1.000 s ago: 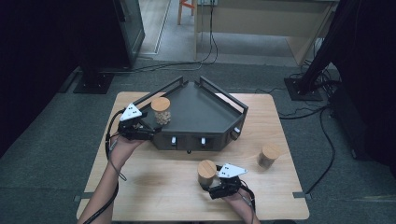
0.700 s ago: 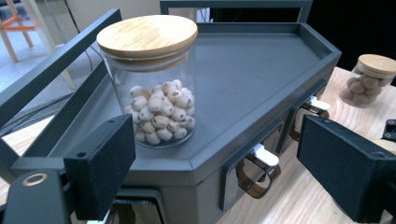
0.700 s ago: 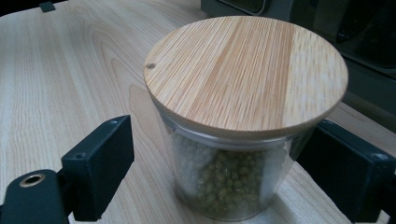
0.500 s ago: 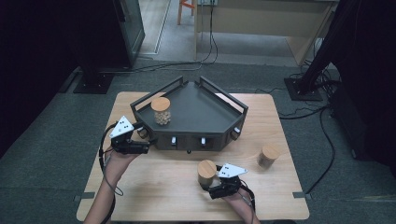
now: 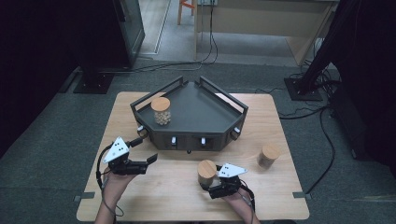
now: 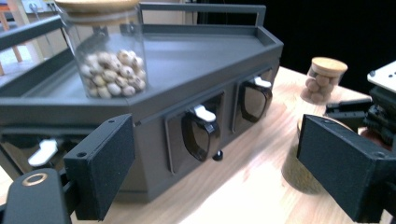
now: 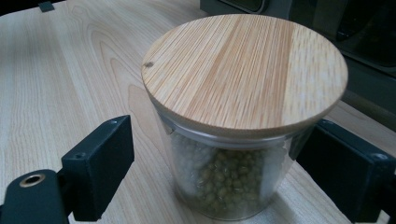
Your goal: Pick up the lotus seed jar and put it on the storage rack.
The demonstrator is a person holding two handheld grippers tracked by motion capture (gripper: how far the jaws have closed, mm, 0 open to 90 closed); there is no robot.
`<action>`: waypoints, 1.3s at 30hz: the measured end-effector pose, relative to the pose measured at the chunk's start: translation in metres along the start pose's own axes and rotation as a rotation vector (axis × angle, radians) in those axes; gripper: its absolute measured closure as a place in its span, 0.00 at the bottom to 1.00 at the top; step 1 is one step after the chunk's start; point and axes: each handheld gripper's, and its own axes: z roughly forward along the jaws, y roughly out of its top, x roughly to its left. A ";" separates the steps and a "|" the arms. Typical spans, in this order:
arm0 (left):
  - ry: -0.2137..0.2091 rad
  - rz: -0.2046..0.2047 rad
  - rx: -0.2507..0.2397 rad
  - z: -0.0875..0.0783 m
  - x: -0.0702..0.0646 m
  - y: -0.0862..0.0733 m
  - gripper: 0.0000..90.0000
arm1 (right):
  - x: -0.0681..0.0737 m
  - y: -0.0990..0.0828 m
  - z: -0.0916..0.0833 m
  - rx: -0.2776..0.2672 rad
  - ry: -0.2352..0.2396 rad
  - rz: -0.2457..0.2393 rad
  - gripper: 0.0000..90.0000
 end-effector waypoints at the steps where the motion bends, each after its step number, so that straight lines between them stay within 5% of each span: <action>1: 0.002 0.001 0.000 0.000 -0.002 -0.003 0.13 | 0.000 0.000 0.000 0.000 0.000 0.001 0.13; 14: -0.024 -0.044 -0.065 -0.013 -0.008 -0.037 0.13 | 0.002 0.000 0.000 0.003 -0.005 -0.006 0.13; 31: -0.027 -0.050 0.025 0.000 0.001 -0.061 0.13 | -0.002 -0.004 0.001 -0.020 0.009 0.019 0.13; 39: -0.041 -0.061 0.021 0.002 0.001 -0.066 0.13 | -0.001 -0.005 0.002 -0.026 -0.001 0.023 0.13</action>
